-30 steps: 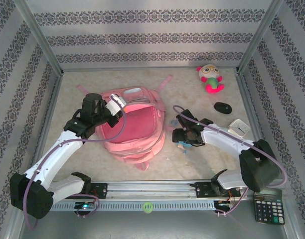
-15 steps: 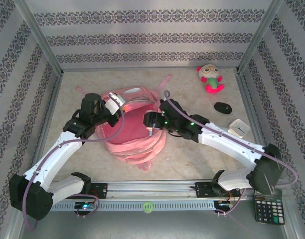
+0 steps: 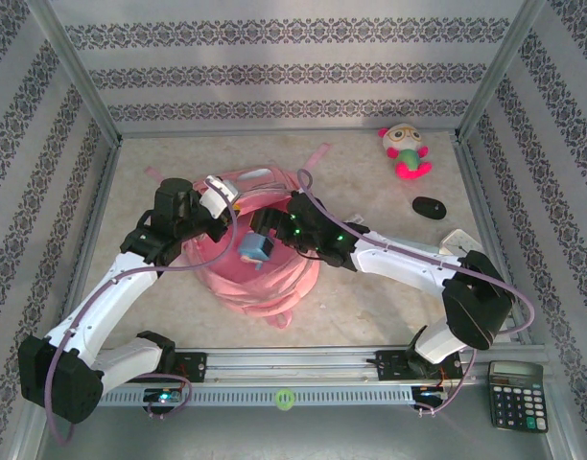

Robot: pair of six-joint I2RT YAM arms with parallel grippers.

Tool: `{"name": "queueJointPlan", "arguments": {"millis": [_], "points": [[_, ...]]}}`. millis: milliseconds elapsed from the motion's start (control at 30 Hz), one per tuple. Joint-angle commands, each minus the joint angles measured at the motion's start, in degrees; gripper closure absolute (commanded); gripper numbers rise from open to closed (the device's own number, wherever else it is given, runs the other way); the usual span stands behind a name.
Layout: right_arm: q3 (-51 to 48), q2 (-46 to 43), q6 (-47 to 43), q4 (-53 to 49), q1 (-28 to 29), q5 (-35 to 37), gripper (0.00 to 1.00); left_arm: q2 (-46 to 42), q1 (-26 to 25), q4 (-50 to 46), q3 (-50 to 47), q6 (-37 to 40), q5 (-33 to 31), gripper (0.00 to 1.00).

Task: Pack the student bag

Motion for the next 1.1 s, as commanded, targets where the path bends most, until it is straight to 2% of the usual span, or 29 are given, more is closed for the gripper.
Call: {"name": "queueJointPlan", "arguments": {"millis": [0, 100, 267, 433, 533, 733, 900, 1067], "points": [[-1.93, 0.20, 0.83, 2.82, 0.80, -0.89, 0.02, -0.94, 0.52, 8.27, 2.67, -2.23, 2.79, 0.97], [-3.44, -1.23, 1.49, 2.14, 1.50, -1.27, 0.09, -1.07, 0.61, 8.27, 2.33, -2.30, 2.86, 0.97], [-7.65, -5.15, 5.97, 3.70, 7.38, 2.44, 0.31, -1.07, 0.65, 8.49, 1.77, -2.41, 3.18, 0.97], [-10.50, -3.24, 12.00, 13.06, 11.56, 7.26, 0.46, -1.30, 0.62, 9.20, 1.28, -3.19, 3.96, 0.97], [-11.05, 0.34, 15.35, 18.91, 12.13, 10.64, 0.55, -1.56, 0.66, 9.55, 1.05, -3.86, 4.51, 0.97], [-8.61, 8.79, 17.54, 26.17, 12.09, 14.05, 0.62, -2.25, 0.66, 9.37, 1.15, -4.59, 5.57, 0.97], [-6.50, 14.23, 17.69, 28.23, 11.92, 18.63, 0.66, -2.69, 0.66, 9.50, 1.26, -5.25, 7.70, 0.97], [-2.11, 20.02, 13.76, 31.65, 8.79, 22.13, 0.72, -3.09, 0.65, 9.48, 1.55, -5.94, 9.99, 0.97]]}}
